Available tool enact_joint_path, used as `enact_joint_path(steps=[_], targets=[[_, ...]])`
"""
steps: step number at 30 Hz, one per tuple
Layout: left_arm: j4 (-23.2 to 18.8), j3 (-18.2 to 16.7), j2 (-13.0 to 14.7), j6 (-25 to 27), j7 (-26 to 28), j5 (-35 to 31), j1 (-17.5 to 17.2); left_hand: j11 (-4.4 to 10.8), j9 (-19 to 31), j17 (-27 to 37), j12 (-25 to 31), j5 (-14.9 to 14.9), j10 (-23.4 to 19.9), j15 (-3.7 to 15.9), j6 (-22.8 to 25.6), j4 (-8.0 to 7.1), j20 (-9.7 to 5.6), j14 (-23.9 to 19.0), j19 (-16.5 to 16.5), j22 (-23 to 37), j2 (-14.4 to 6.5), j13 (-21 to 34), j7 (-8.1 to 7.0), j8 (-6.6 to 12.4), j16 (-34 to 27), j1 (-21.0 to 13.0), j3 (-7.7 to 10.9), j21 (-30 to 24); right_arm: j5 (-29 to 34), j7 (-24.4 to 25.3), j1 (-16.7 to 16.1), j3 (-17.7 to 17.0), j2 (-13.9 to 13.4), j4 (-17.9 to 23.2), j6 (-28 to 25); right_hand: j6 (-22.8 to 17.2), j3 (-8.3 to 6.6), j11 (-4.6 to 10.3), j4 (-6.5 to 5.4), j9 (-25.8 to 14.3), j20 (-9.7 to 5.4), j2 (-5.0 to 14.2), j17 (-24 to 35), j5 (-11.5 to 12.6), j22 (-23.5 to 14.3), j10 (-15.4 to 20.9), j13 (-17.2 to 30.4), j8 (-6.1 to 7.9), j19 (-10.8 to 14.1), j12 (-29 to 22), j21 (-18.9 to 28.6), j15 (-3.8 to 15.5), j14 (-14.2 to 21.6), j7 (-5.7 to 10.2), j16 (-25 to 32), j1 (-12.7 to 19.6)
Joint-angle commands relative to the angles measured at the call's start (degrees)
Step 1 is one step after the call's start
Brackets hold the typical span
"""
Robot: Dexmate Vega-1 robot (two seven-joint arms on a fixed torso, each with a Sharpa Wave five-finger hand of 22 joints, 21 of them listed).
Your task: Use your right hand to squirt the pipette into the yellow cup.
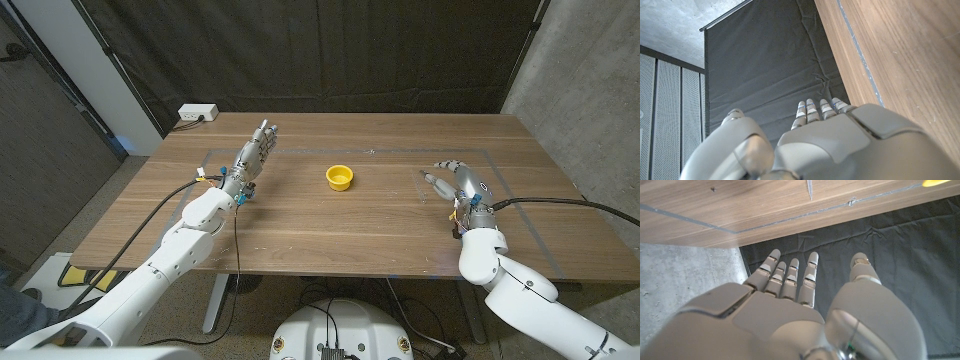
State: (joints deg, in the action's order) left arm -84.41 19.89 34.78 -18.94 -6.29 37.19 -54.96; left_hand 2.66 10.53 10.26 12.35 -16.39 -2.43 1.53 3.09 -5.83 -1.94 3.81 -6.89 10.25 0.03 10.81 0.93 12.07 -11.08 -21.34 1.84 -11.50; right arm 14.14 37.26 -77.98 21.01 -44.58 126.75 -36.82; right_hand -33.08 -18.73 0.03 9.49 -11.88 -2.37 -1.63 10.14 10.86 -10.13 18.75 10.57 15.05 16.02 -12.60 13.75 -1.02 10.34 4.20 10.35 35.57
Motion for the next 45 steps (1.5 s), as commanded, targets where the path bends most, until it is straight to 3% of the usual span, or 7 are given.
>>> enact_joint_path(steps=[1, 2, 9, 19, 45], targets=[[-0.14, -0.20, 0.50, -0.02, -0.46, 0.28, -0.16, 0.32, 0.19, 0.11, 0.23, -0.05, -0.46, 0.25, 0.65, 0.05, -2.22, -0.40, -0.34, 0.18, 0.00, 0.07, -0.09, 0.39, 0.12, -0.36, -0.09, -0.06, 2.76, -0.65, 4.89, 6.31, -0.12, -1.24, -10.78, -0.86, -0.08, 0.77, 0.12, -0.27, -0.46, -0.28, 0.11, 0.27, -0.19, 0.35, 0.22, 0.40, 0.17, -0.08, -0.18, -0.02, 0.06, 1.01, 0.16, 1.11], [-0.04, -0.21, 0.47, -0.08, -0.63, 0.40, -0.15, 0.20, 0.20, 0.11, 0.24, -0.04, -0.54, 0.26, 0.69, 0.06, -2.15, -0.42, -0.40, 0.19, -0.01, 0.08, -0.09, 0.39, 0.12, -0.37, -0.10, -0.04, 2.83, -0.78, 5.25, 6.77, -0.21, -1.44, -11.22, -0.97, 0.01, 1.74, 0.05, -0.30, -0.34, -0.44, 0.12, 0.28, -0.21, 0.02, 0.21, 0.31, 0.15, 0.03, -0.35, -0.09, 0.01, 1.39, 0.15, 1.48], [0.15, -0.05, 0.36, -0.39, -1.05, 0.28, 0.08, 0.23, 0.20, 0.12, 0.23, 0.02, -0.71, 0.16, 0.87, 0.08, -2.11, -0.56, -0.38, 0.19, -0.12, 0.08, -0.15, 0.36, 0.11, -0.47, -0.15, -0.06, 3.24, -1.96, 7.95, 9.63, -0.67, -2.27, -14.80, -1.78, 0.19, 2.47, -0.08, -0.30, 0.06, -0.69, 0.14, 0.31, -0.24, 0.19, 0.20, 0.43, -0.05, -0.04, -0.62, -0.41, 0.09, 2.12, 0.20, 1.83], [-0.31, -0.14, 0.37, -0.37, -0.56, 0.23, -0.31, 0.32, 0.21, 0.13, 0.19, 0.09, -0.81, 0.10, 1.00, 0.09, -2.04, -0.62, -0.41, 0.20, -0.26, 0.09, -0.11, 0.30, 0.13, -0.56, -0.22, -0.06, 2.77, -5.02, 12.02, 13.17, -1.83, -4.10, -18.49, -3.12, 0.51, 2.43, -0.36, -0.43, 0.27, -0.91, 0.20, 0.30, -0.28, 0.66, 0.20, 0.82, 0.03, -0.24, -0.77, -0.45, 0.44, 2.22, 0.36, 1.87], [0.18, -0.49, 0.30, -0.69, -0.65, 0.82, -0.92, 0.27, 0.22, 0.14, 0.04, 0.30, -0.97, -0.03, 1.30, 0.11, -1.59, -0.86, -0.66, 0.22, -0.66, 0.10, -0.20, 0.16, 0.15, -0.77, -0.35, -0.01, 1.14, -6.72, 18.54, 19.39, -0.88, -7.66, -25.05, -5.15, 0.75, 2.48, -0.60, -0.94, 0.56, -0.65, 0.25, 0.42, -0.38, 1.59, 0.20, 1.31, 1.26, -0.56, -0.78, -0.34, 2.13, 1.73, 0.75, 3.08]])
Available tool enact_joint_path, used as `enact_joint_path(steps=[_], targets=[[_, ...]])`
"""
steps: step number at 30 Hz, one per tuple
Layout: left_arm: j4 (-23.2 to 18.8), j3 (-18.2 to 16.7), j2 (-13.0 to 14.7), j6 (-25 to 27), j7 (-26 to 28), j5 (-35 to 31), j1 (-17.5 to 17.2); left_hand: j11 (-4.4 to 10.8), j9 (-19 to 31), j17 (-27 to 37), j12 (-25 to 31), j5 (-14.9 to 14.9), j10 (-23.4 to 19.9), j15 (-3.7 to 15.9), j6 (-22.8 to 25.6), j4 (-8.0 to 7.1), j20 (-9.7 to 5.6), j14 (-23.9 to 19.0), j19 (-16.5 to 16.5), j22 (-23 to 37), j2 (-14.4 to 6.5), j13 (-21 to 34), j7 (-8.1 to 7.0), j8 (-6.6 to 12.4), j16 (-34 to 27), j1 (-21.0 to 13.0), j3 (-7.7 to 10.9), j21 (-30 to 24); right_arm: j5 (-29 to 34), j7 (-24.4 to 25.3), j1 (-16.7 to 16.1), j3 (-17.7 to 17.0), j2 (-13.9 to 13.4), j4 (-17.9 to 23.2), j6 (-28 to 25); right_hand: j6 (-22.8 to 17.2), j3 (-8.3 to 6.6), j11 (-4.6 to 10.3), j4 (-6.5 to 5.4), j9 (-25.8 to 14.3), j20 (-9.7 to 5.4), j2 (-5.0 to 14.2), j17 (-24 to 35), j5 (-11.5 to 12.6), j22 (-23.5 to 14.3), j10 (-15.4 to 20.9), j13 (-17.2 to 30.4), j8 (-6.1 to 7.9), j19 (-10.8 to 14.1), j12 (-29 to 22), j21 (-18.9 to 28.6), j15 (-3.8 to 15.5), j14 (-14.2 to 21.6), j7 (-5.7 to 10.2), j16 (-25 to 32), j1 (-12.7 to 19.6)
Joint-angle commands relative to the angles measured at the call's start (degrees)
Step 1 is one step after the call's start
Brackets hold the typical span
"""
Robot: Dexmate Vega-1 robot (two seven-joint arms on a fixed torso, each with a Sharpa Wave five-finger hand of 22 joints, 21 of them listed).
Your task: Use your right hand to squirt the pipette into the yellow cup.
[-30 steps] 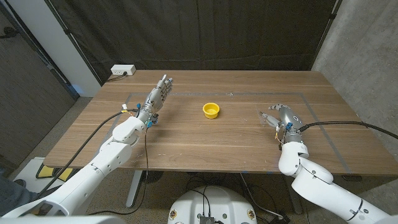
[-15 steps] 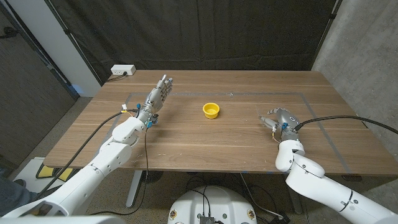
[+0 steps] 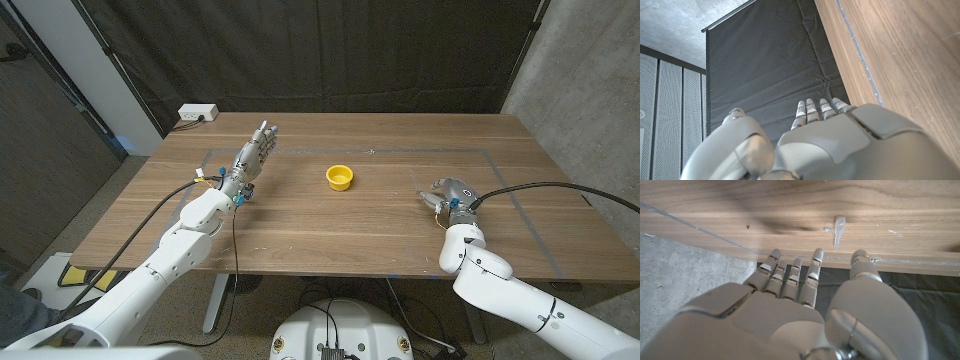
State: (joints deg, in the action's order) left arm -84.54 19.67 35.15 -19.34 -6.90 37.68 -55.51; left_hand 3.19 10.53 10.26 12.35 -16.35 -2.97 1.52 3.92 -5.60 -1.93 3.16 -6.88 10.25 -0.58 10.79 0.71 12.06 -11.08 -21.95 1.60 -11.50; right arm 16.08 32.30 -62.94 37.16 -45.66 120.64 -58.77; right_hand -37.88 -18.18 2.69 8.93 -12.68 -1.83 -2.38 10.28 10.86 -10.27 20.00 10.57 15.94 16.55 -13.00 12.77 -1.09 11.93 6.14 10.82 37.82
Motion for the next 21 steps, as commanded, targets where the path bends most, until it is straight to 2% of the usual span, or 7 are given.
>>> enact_joint_path(steps=[1, 9, 15, 21], targets=[[0.26, -0.34, 0.00, -0.31, 0.06, 0.34, -0.53, -0.30, 0.22, 0.15, 0.05, 0.27, -0.47, -0.01, 0.47, -0.13, -1.57, -0.22, -0.67, 0.22, -0.07, 0.12, 0.03, 0.16, 0.15, -0.17, -0.11, -0.01, -0.57, -1.65, 3.86, 3.79, 0.34, -1.90, -3.29, -0.35, 0.18, -0.17, -0.03, -0.16, 0.04, 0.14, 0.11, 0.42, -0.24, 0.35, 0.20, 0.42, 0.74, -0.16, 0.19, -0.36, 0.59, -0.22, 0.29, 0.91], [0.05, -0.67, 0.24, -0.27, 0.21, 0.71, -1.25, -0.10, 0.23, 0.15, 0.03, 0.34, -0.59, 0.01, 0.53, -0.12, -1.36, -0.33, -0.76, 0.23, -0.23, 0.12, -0.03, 0.10, 0.14, -0.27, -0.14, 0.00, 4.59, 1.99, 5.92, 9.16, 1.76, -3.88, -6.51, -0.57, -0.15, 0.04, 0.20, -0.31, 0.24, 0.61, 0.10, 0.50, -0.27, 1.01, 0.21, 0.40, 0.73, -0.40, 0.03, -0.50, 1.31, -0.30, 0.43, 2.12], [0.65, -0.74, -0.01, -0.51, -0.36, 1.30, -1.33, -0.04, 0.24, 0.15, 0.01, 0.39, -0.63, 0.02, 0.57, -0.12, -1.18, -0.33, -0.82, 0.24, -0.31, 0.13, -0.07, 0.07, 0.16, -0.31, -0.17, 0.01, 6.37, 3.57, 6.15, 10.62, 2.95, -4.50, -7.61, -0.80, -0.34, 0.40, 0.40, -0.40, 0.43, 0.76, 0.08, 0.52, -0.28, 1.50, 0.22, 0.43, 0.64, -0.57, -0.10, -0.43, 1.64, -0.20, 0.43, 2.99], [1.43, -0.47, -0.39, -0.60, -1.08, 1.54, -0.99, 0.02, 0.24, 0.16, 0.03, 0.45, -0.80, 0.03, 0.74, -0.12, -1.09, -0.31, -0.90, 0.24, -0.40, 0.13, -0.03, 0.09, 0.18, -0.36, -0.21, 0.02, 7.83, 6.91, 4.80, 10.00, 3.93, -5.64, -6.46, -0.72, -0.62, 0.41, 0.61, -0.52, 0.43, 1.00, 0.07, 0.55, -0.30, 1.58, 0.24, 0.34, 0.58, -0.57, -0.21, -0.34, 1.84, -0.01, 0.38, 4.04]])
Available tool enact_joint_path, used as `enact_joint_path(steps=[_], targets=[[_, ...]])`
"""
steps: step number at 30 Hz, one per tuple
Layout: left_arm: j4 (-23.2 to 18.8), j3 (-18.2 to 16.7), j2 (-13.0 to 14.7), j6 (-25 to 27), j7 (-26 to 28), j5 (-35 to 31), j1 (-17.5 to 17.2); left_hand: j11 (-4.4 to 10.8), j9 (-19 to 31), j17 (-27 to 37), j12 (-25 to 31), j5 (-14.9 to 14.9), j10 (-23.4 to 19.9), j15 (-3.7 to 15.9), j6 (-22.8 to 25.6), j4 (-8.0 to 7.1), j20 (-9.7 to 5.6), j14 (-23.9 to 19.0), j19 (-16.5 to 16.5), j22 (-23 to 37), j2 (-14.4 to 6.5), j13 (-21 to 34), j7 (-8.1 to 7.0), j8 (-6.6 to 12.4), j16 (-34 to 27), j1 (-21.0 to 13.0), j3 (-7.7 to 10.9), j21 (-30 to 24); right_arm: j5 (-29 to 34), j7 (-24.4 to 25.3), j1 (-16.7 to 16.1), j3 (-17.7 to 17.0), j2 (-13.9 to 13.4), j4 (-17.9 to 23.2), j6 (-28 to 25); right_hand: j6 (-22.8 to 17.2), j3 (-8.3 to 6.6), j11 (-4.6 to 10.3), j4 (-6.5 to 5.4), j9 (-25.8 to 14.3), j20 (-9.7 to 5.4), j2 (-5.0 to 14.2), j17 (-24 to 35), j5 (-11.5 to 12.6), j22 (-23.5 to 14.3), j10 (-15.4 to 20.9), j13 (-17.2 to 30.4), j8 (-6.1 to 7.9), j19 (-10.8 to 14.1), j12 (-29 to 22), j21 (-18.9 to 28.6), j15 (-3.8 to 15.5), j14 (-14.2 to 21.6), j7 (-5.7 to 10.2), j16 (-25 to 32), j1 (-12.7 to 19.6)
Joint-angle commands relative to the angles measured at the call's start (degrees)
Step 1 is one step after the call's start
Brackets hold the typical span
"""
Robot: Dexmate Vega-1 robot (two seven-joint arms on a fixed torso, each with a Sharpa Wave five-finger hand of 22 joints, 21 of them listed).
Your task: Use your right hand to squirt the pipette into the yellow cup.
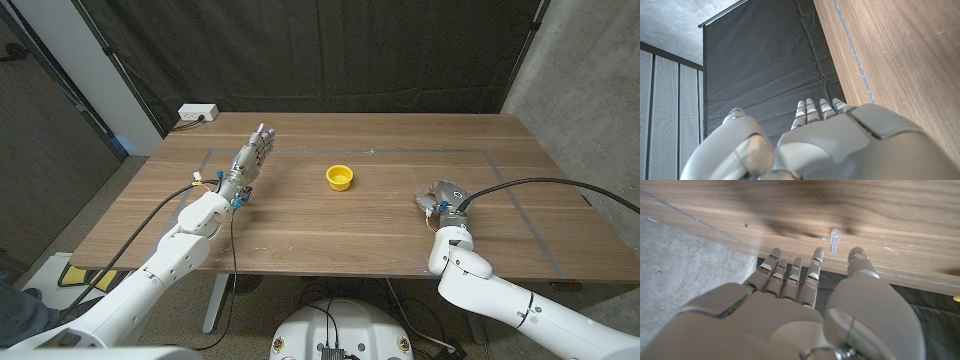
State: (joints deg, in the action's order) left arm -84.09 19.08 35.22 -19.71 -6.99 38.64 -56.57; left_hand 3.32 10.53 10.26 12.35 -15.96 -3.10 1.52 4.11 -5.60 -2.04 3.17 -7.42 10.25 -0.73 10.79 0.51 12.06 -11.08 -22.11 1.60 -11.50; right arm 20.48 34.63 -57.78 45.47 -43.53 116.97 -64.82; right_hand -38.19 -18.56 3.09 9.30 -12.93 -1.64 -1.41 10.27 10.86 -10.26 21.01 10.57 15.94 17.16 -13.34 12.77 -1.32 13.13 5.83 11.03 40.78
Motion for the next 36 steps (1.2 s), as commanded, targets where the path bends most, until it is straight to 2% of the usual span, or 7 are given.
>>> enact_joint_path(steps=[1, 11, 19, 27, 36], targets=[[1.11, 0.13, -0.56, -0.27, -1.04, 0.65, 0.10, -0.16, 0.24, 0.16, 0.01, 0.08, -0.64, 0.01, 0.56, -0.11, -1.00, -0.34, -0.39, 0.25, -0.26, 0.13, 0.17, 0.08, 0.18, -0.21, -0.22, 0.03, 3.62, 4.76, -0.47, 1.69, 1.84, -2.02, -0.35, -0.37, -0.30, 0.07, 0.28, -0.28, 0.17, 0.07, 0.08, 0.56, -0.31, 0.57, 0.24, 0.32, -0.03, -0.24, -0.23, -0.01, 0.68, 0.36, 0.17, 1.31], [1.38, 0.11, -0.94, -0.94, -1.21, 0.57, 0.21, -0.17, 0.25, 0.16, -0.01, 0.15, -0.74, 0.00, 0.65, -0.12, -0.82, -0.39, -0.57, 0.25, -0.37, 0.14, 0.17, 0.06, 0.18, -0.26, -0.27, 0.07, 3.40, 3.76, -0.75, 1.16, 2.07, -2.57, -0.57, -0.49, -0.73, 0.42, 0.60, -0.47, 0.03, 0.21, 0.07, 0.62, -0.34, 1.03, 0.28, 0.30, 0.12, -0.38, -0.30, 0.47, 1.18, 0.66, 0.15, 3.24], [1.11, 0.06, -0.99, -0.65, -0.96, 0.72, 0.14, -0.27, 0.25, 0.16, -0.02, 0.22, -0.81, -0.01, 0.68, -0.12, -0.77, -0.36, -0.62, 0.26, -0.48, 0.15, 0.10, 0.01, 0.21, -0.30, -0.32, 0.06, 2.93, 3.35, -0.88, 0.74, 2.04, -2.92, -0.36, -1.07, -0.65, 0.22, 0.46, -0.62, -0.03, 0.08, 0.09, 0.55, -0.37, 1.21, 0.30, 0.52, 0.23, -0.42, -0.32, 0.49, 1.52, 0.52, 0.18, 3.77], [1.06, 0.20, -0.93, -0.75, -1.10, 0.35, 0.52, -0.22, 0.26, 0.17, -0.07, 0.29, -0.81, 0.00, 0.71, -0.12, -0.76, -0.42, -0.65, 0.27, -0.57, 0.15, 0.09, -0.03, 0.21, -0.34, -0.36, 0.05, 2.58, 3.85, -1.13, 0.43, 2.86, -3.78, -0.15, -1.36, -0.55, 0.65, 0.32, -0.75, -0.08, 0.02, 0.12, 0.51, -0.40, 1.31, 0.32, 0.63, 0.30, -0.43, -0.34, 0.65, 1.66, 0.48, 0.16, 4.11], [2.00, 0.13, -1.13, -0.74, -1.75, 0.91, 0.81, -0.28, 0.26, 0.17, -0.12, 0.37, -0.81, -0.03, 0.85, -0.12, -0.79, -0.42, -0.74, 0.27, -0.66, 0.15, 0.10, -0.03, 0.22, -0.39, -0.43, 0.05, 2.88, 3.44, -0.13, 1.60, 3.47, -4.75, -0.86, -1.54, -0.53, 0.80, 0.20, -0.89, -0.15, 0.12, 0.17, 0.50, -0.44, 1.29, 0.34, 0.70, 0.17, -0.39, -0.43, 0.58, 1.80, 0.69, 0.15, 4.53]])
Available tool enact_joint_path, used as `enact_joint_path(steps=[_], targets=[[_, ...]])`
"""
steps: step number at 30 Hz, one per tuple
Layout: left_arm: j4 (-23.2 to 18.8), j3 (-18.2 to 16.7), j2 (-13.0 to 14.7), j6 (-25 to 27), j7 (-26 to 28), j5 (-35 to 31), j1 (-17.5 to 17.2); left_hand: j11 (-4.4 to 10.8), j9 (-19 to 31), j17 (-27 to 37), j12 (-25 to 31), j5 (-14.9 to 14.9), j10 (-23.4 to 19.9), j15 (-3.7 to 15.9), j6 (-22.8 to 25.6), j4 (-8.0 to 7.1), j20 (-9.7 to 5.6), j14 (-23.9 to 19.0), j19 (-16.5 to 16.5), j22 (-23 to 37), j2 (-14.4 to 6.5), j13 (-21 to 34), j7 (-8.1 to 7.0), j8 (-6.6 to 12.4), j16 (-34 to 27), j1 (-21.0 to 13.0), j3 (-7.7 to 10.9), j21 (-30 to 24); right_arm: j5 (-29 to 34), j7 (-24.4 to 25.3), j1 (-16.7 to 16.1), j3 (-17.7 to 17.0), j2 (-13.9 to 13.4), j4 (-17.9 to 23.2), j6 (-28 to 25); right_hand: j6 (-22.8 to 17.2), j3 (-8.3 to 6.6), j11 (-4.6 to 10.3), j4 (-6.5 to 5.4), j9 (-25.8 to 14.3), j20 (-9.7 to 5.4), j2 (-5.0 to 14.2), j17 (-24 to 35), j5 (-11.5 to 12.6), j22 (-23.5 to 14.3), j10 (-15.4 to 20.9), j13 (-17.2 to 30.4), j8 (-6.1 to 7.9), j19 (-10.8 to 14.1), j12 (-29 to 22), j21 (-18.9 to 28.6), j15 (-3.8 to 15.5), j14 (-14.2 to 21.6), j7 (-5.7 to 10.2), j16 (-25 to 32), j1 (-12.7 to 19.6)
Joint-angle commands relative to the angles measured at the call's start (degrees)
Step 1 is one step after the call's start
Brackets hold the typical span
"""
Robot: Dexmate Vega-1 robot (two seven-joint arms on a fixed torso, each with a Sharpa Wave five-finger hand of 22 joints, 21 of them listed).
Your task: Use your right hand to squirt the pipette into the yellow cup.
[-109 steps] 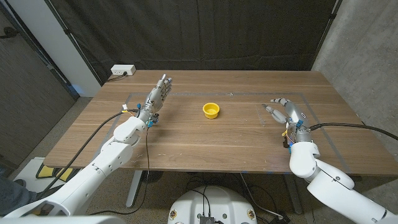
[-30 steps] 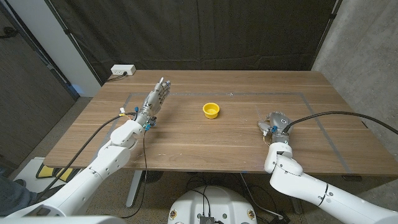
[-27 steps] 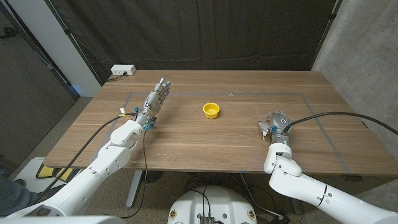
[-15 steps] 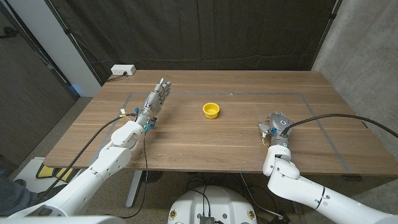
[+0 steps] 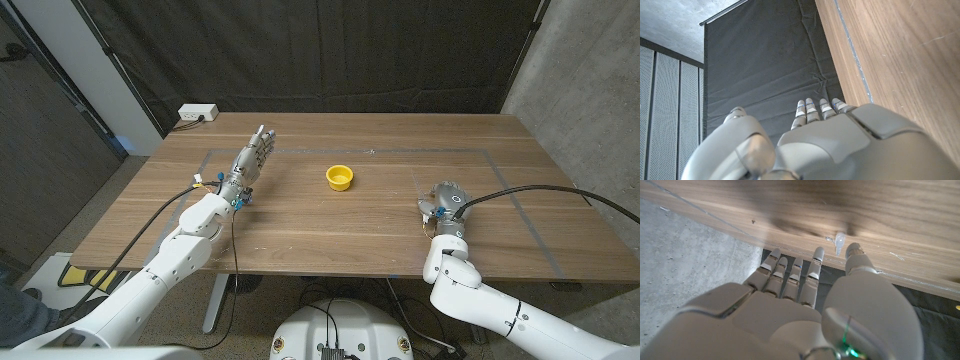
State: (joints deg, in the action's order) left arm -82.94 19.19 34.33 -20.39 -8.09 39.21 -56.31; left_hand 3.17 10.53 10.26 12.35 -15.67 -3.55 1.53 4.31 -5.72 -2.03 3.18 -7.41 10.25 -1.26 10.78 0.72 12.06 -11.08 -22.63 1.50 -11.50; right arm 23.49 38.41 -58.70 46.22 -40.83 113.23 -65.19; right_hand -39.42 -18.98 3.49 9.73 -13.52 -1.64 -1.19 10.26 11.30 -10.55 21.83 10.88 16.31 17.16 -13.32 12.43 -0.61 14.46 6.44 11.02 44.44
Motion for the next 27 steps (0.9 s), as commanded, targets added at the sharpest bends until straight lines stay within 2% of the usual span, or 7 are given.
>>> enact_joint_path(steps=[1, 10, 27], targets=[[0.96, 0.00, -0.27, -0.05, -0.68, 0.39, 0.59, 0.03, 0.26, 0.17, -0.13, 0.11, -0.37, -0.05, 0.65, -0.01, -0.79, -0.46, -0.77, 0.27, -0.16, 0.16, -0.12, -0.04, 0.21, 0.13, -0.33, 0.05, -0.03, -0.44, 1.02, 1.13, 0.74, -1.10, -0.40, -0.37, -0.09, 0.36, -0.24, -0.32, -0.15, -0.09, 0.18, 0.06, -0.16, 0.53, 0.02, 0.35, 0.17, -0.42, -0.09, -0.12, 0.51, 0.06, 0.16, 0.90], [2.10, -0.18, -0.57, -0.78, -1.71, 0.79, 1.05, -0.05, 0.27, 0.17, -0.04, 0.20, -0.73, 0.06, 0.90, -0.02, -0.62, -0.72, -0.74, 0.28, -0.29, 0.16, -0.27, -0.01, 0.14, 0.07, -0.40, 0.01, 0.45, -0.58, 2.49, 2.33, 1.85, -2.35, -1.25, -1.22, -0.08, 0.65, -0.41, -0.51, -0.18, 0.18, 0.27, 0.04, -0.21, 0.95, 0.05, 0.71, 0.66, -0.54, 0.07, 0.03, 1.05, 0.28, 0.31, 1.43], [3.67, -0.13, -0.87, -0.56, -3.10, 1.33, 2.11, 0.21, 0.28, 0.17, -0.05, 0.37, -0.96, 0.15, 1.13, -0.02, -0.26, -1.09, -0.80, 0.28, -0.46, 0.17, -0.51, -0.04, 0.08, -0.02, -0.55, -0.02, -0.03, 1.05, 2.57, 1.61, 3.29, -4.25, -1.17, -6.78, 0.49, 1.88, -0.96, -1.58, -1.06, 1.12, 0.59, -0.19, -0.36, 5.50, 0.06, 3.36, 4.36, -1.90, 1.19, 1.47, 5.24, 0.67, 1.31, 3.45]])
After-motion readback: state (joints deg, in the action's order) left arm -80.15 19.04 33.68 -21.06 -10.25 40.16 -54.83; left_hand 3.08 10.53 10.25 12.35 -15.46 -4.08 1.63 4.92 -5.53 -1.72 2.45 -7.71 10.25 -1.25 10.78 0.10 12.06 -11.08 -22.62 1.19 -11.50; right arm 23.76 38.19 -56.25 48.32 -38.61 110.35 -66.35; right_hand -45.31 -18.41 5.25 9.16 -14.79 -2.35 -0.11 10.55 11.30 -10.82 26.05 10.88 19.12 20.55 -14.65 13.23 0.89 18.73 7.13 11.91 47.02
